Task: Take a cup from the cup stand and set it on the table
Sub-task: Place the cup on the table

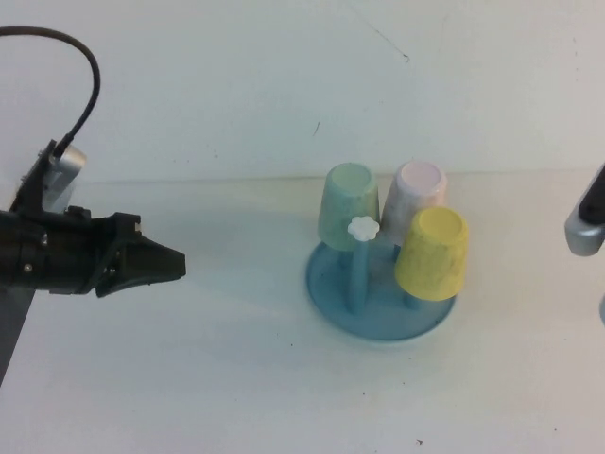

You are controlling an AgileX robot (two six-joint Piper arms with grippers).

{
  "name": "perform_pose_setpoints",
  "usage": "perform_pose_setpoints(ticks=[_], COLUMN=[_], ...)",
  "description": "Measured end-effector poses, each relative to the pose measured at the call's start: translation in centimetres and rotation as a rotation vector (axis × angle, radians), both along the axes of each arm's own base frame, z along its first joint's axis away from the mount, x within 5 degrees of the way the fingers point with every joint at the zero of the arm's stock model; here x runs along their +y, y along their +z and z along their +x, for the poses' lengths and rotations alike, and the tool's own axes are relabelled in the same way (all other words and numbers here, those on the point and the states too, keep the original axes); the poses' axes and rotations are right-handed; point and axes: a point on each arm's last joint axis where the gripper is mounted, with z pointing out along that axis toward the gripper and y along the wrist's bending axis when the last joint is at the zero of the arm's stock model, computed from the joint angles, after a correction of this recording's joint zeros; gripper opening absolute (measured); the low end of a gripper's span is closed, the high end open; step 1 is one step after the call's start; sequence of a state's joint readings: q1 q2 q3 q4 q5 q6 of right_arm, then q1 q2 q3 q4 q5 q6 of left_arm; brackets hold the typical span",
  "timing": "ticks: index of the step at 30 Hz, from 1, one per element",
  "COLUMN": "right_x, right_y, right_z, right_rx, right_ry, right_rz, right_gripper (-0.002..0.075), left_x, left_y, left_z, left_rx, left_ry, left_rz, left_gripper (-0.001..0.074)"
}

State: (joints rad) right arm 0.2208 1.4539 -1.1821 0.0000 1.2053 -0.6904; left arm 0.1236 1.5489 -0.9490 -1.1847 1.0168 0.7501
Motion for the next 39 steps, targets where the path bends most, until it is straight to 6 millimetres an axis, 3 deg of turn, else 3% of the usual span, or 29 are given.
perform_pose_setpoints(ticks=[10,15,17,20,23,26,29,32,39], right_x=[0.6,0.9,1.1,1.3,1.4,1.5,1.7,1.9,1.8], right_y=[-8.4,-10.1,-10.3,-10.4,-9.7,-8.2,-6.4,-3.1,5.2], right_z=[5.0,6.7,7.3,7.8,8.3,8.9,8.6,7.3,1.2], right_rx=[0.146,0.149,0.149,0.146,0.132,0.132,0.122,0.058,-0.239], right_ry=[-0.072,-0.135,-0.149,-0.160,-0.167,-0.193,-0.214,-0.224,-0.130], right_rz=[-0.094,-0.092,-0.089,-0.079,-0.074,-0.071,-0.041,0.035,0.263], right_gripper=[0.0024,0.0031,0.0064,0.0210,0.0364,0.0424,0.0426,0.0401,0.0329], left_x=[-0.1,-0.1,-0.1,0.0,0.3,0.5,0.7,0.7,0.9], left_y=[5.1,6.7,6.9,6.8,6.3,5.6,5.5,6.0,7.3], left_z=[-3.7,-5.5,-5.8,-5.9,-5.9,-5.7,-5.4,-5.6,-8.6], left_rx=[-0.188,-0.262,-0.272,-0.267,-0.250,-0.224,-0.238,-0.289,-0.434], left_ry=[-0.034,-0.050,-0.059,-0.068,-0.089,-0.104,-0.096,-0.084,0.023], left_rz=[0.126,0.186,0.201,0.234,0.293,0.321,0.332,0.351,0.426], left_gripper=[0.0000,0.0000,0.0000,-0.0001,-0.0001,-0.0001,-0.0001,-0.0001,-0.0001])
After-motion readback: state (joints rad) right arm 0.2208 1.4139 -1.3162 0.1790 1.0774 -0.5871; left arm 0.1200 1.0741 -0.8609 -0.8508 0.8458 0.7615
